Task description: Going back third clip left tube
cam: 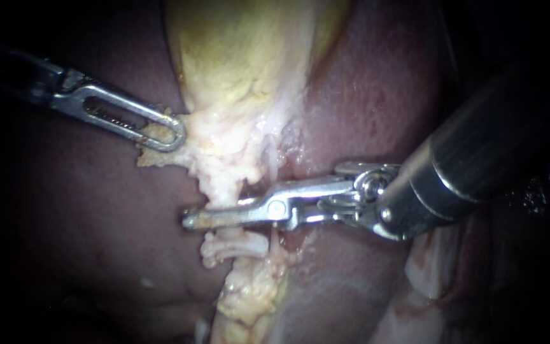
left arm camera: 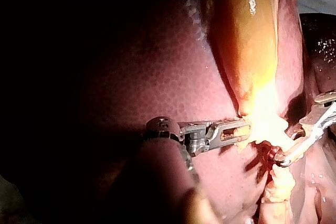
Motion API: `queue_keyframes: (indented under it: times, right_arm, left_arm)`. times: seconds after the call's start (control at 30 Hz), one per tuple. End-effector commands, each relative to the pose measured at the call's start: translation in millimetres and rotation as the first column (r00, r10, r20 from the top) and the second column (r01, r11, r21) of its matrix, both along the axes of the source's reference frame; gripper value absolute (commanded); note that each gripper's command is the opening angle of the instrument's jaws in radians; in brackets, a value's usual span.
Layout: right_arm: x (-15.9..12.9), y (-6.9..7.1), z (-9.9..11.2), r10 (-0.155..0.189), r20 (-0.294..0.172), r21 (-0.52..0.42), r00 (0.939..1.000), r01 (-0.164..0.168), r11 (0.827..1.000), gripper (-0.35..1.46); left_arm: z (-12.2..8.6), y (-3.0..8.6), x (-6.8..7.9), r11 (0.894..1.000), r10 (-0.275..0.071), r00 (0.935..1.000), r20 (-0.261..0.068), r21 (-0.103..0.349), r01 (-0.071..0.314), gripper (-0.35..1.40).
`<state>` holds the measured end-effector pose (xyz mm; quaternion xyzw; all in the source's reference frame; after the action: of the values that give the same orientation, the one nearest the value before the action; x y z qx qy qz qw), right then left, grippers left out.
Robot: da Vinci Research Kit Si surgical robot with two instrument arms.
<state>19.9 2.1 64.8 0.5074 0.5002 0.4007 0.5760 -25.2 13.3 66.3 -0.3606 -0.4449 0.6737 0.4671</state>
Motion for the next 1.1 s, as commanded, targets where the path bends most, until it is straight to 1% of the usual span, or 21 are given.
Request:
queue_keyframes:
  times: [0.03,0.07,0.1,0.13,0.17,0.23,0.33,0.47,0.53,0.6,0.7,0.73,0.77,0.8,0.83,0.87,1.0,1.03,1.07,1.1]
  right_arm:
    - [0.0,0.0,0.1,0.003,0.001,-0.009,1.0000,-0.003,1.000,-0.35]
    - [0.0,0.0,0.2,0.000,-0.003,-0.020,1.0000,0.000,1.000,-0.35]
    - [0.1,0.0,0.3,-0.010,-0.011,-0.024,0.9999,0.010,1.000,-0.35]
    - [0.2,-0.1,0.5,-0.022,-0.030,-0.039,0.9993,0.020,0.999,-0.32]
    - [0.3,-0.1,0.7,-0.025,-0.044,-0.067,0.9987,0.022,0.997,-0.16]
    - [0.7,-0.3,1.2,-0.019,-0.063,-0.108,0.9978,0.012,0.994,0.17]
    - [1.5,-0.4,2.0,-0.014,-0.084,-0.179,0.9963,-0.001,0.984,0.40]
    - [2.1,-0.3,2.9,-0.011,-0.105,-0.249,0.9944,-0.015,0.969,0.44]
    - [2.1,-0.2,3.5,-0.012,-0.117,-0.288,0.9931,-0.023,0.957,0.44]
    - [2.1,0.0,4.3,-0.012,-0.118,-0.312,0.9929,-0.026,0.950,0.45]
    - [2.0,0.2,5.9,0.012,-0.105,-0.375,0.9944,-0.051,0.925,0.48]
    - [2.0,0.3,6.5,0.013,-0.106,-0.399,0.9943,-0.054,0.916,0.49]
    - [1.9,0.5,7.1,0.017,-0.105,-0.433,0.9943,-0.061,0.899,0.49]
    - [1.9,0.6,7.5,0.021,-0.103,-0.450,0.9944,-0.066,0.891,0.50]
    - [1.8,0.8,7.8,0.021,-0.105,-0.477,0.9942,-0.069,0.876,0.50]
    - [1.7,0.9,8.1,0.022,-0.105,-0.492,0.9942,-0.071,0.867,0.50]
    - [1.0,1.1,8.3,0.032,-0.102,-0.564,0.9943,-0.084,0.821,0.50]
    - [0.9,1.1,8.3,0.033,-0.101,-0.574,0.9943,-0.086,0.814,0.50]
    - [0.9,1.0,8.3,0.033,-0.102,-0.594,0.9942,-0.087,0.800,0.50]
    - [0.7,1.0,8.3,0.035,-0.101,-0.603,0.9943,-0.089,0.793,0.50]
  left_arm:
    - [0.0,0.0,0.0,1.000,0.000,1.0000,0.000,0.000,0.000,-0.35]
    - [0.0,0.0,0.0,1.000,0.000,1.0000,0.000,0.000,0.000,-0.35]
    - [0.0,0.0,0.0,1.000,0.000,1.0000,0.000,0.000,0.000,-0.35]
    - [0.0,0.0,0.0,1.000,0.000,1.0000,0.000,0.000,0.000,-0.35]
    - [0.0,0.0,0.0,1.000,0.000,1.0000,0.000,0.000,0.000,-0.35]
    - [-0.1,0.0,0.0,1.000,0.000,1.0000,0.000,0.000,0.000,-0.35]
    - [0.0,0.0,0.0,1.000,0.000,1.0000,0.000,0.000,0.000,-0.35]
    - [0.0,0.0,0.0,1.000,0.000,1.0000,0.000,0.000,0.000,-0.35]
    - [-0.1,-0.1,0.0,1.000,0.000,1.0000,0.000,0.000,0.000,-0.35]
    - [-0.2,-0.1,0.0,1.000,0.000,1.0000,0.000,0.000,0.000,-0.35]
    - [-0.3,-0.2,-0.1,1.000,-0.003,1.0000,-0.002,-0.001,0.003,-0.35]
    - [-0.3,-0.2,-0.1,1.000,-0.003,1.0000,-0.002,-0.001,0.003,-0.35]
    - [-0.3,-0.2,-0.1,1.000,-0.003,1.0000,-0.002,-0.001,0.003,-0.35]
    - [-0.3,-0.2,-0.1,1.000,-0.003,1.0000,-0.002,-0.001,0.003,-0.35]
    - [-0.3,-0.2,0.0,1.000,-0.003,1.0000,-0.002,-0.001,0.003,-0.35]
    - [-0.3,-0.2,0.0,1.000,-0.003,1.0000,-0.002,-0.001,0.003,-0.35]
    - [-0.3,-0.3,0.0,1.000,-0.003,1.0000,-0.002,-0.001,0.003,-0.35]
    - [-0.3,-0.3,0.0,1.000,-0.003,1.0000,-0.002,-0.001,0.003,-0.35]
    - [-0.3,-0.3,0.0,1.000,-0.003,1.0000,-0.002,-0.001,0.003,-0.35]
    - [-0.3,-0.3,0.0,1.000,-0.003,1.0000,-0.002,-0.001,0.003,-0.35]
